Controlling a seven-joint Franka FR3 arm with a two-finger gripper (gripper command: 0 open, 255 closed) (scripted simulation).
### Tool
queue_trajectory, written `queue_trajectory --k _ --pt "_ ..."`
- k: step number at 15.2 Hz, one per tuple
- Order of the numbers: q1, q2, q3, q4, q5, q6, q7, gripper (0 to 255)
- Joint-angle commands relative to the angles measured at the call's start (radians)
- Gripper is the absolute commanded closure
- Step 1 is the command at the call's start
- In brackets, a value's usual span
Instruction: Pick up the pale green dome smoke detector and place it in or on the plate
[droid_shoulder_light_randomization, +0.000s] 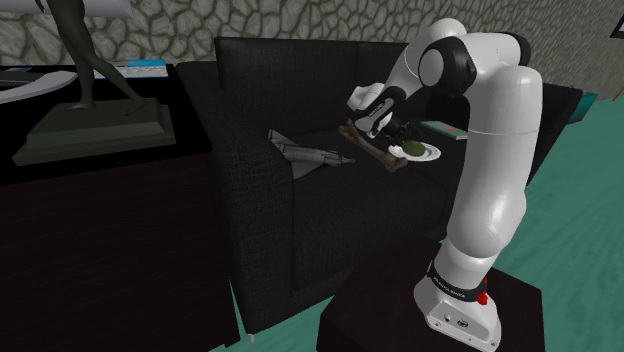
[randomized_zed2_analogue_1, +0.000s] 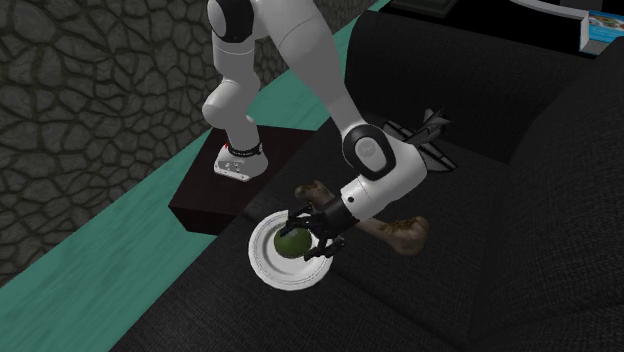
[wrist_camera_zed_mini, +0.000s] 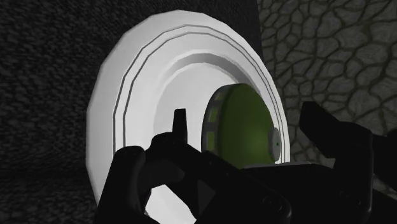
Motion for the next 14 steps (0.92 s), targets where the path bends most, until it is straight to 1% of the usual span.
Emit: queue_trajectory --k 1,2,6,14 --pt "0.001 0.003 0.002 0.0 0.002 0.003 0.0 0" --pt "0.002 -0.003 0.002 -0.007 0.0 0.002 0.002 0" --pt "0.042 0.015 0.032 0.093 0.043 -0.1 -0.019 0" --pt "0.042 0.015 0.032 0.093 0.043 -0.1 -0.019 0"
